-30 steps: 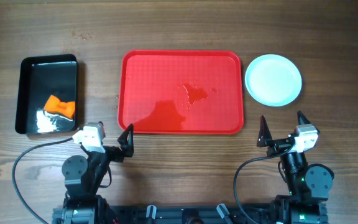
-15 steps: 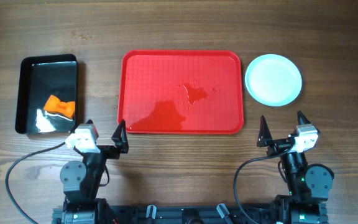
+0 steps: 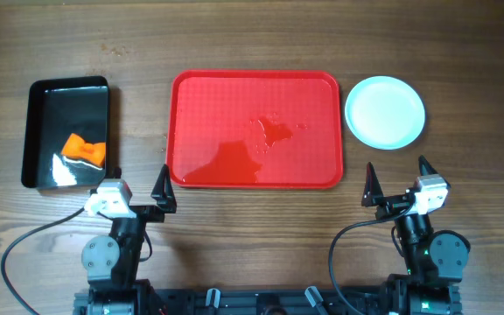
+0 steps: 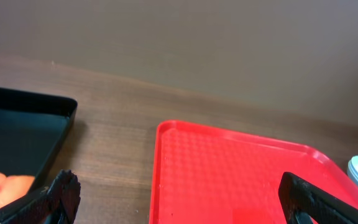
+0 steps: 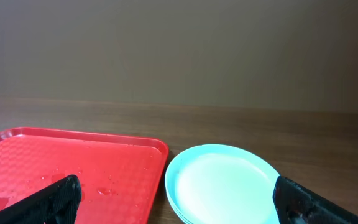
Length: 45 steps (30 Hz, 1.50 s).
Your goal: Clean dirty plates on tray and stack at the side
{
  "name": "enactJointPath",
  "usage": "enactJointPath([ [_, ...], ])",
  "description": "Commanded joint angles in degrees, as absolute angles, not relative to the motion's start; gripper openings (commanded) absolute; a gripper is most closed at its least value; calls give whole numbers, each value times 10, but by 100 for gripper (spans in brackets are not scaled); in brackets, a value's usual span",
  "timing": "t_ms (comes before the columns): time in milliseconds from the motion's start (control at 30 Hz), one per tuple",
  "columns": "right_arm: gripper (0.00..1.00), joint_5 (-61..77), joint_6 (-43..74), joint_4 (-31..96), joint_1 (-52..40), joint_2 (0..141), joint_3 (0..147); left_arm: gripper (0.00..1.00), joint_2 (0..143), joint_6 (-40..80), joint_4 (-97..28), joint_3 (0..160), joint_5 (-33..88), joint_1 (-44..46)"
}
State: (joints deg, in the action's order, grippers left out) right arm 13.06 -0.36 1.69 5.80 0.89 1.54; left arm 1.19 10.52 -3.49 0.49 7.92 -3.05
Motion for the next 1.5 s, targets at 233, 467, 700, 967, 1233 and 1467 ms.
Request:
enactJointPath([
  [233, 100, 138, -13, 14, 61, 2, 14, 100, 2, 63, -39, 3, 96, -27],
  [467, 100, 138, -13, 14, 61, 2, 14, 100, 2, -3, -39, 3, 93, -27],
  [700, 100, 138, -13, 14, 61, 2, 14, 100, 2, -13, -41, 3, 76, -27],
  [967, 100, 138, -13, 14, 61, 2, 14, 100, 2, -13, -41, 3, 76, -27],
  [1233, 100, 138, -13, 14, 61, 2, 14, 100, 2, -13, -41, 3, 76, -27],
  [1467, 100, 138, -13, 14, 61, 2, 14, 100, 2, -13, -39, 3, 76, -27],
])
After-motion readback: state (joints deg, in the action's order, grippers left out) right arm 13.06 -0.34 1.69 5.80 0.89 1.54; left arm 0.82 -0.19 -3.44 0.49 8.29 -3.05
